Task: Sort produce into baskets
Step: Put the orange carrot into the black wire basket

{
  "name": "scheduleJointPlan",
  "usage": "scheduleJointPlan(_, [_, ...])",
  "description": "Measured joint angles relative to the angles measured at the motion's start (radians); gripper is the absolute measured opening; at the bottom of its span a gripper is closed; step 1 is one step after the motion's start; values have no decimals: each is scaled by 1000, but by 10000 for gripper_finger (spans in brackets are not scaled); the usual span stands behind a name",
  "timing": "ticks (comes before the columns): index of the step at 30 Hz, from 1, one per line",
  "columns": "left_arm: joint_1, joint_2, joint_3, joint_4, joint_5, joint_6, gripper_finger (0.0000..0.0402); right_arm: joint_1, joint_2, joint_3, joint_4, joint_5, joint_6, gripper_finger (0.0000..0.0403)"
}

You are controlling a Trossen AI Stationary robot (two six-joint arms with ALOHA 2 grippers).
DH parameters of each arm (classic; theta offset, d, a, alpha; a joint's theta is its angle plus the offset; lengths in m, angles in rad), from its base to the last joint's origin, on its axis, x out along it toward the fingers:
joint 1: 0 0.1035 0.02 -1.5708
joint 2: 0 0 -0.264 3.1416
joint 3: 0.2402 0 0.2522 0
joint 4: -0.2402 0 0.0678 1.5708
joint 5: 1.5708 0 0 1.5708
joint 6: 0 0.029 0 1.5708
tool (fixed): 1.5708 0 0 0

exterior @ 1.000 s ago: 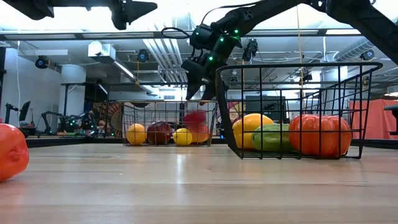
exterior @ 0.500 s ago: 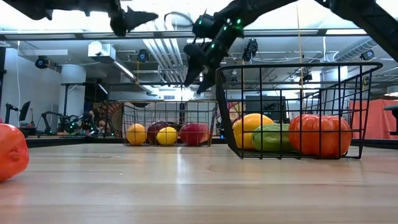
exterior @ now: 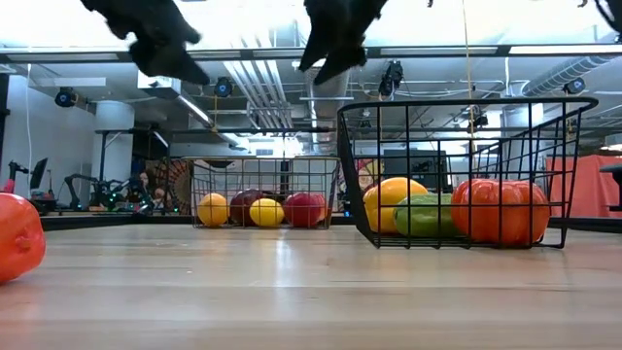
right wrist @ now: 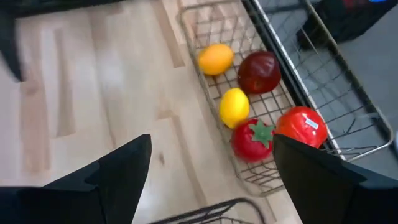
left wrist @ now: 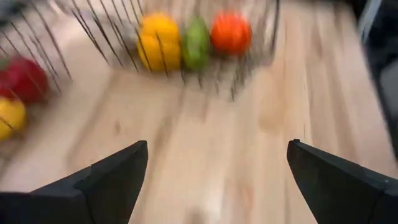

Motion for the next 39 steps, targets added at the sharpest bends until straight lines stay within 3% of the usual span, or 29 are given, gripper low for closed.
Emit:
scheduleJointPlan(7, [-185,225,165,-306,1,-107,366,170,-193,-184,59,152,12,325])
scheduleJointPlan(15, [-311,471,331,-480,44,-267,366,342,-378,-431,231,253,77,325])
scheduleJointPlan(21, [-407,600,392,-485,64,-374,366,408,-437,-530,335,297,124,325])
scheduleJointPlan(32, [-526,734,409,-448,111,-574,365,459,-427,-531,335,295,165,325])
scheduleJointPlan(39, [-531,838,410,-453,149,-611,328,488,-427,-531,335,295,162,325])
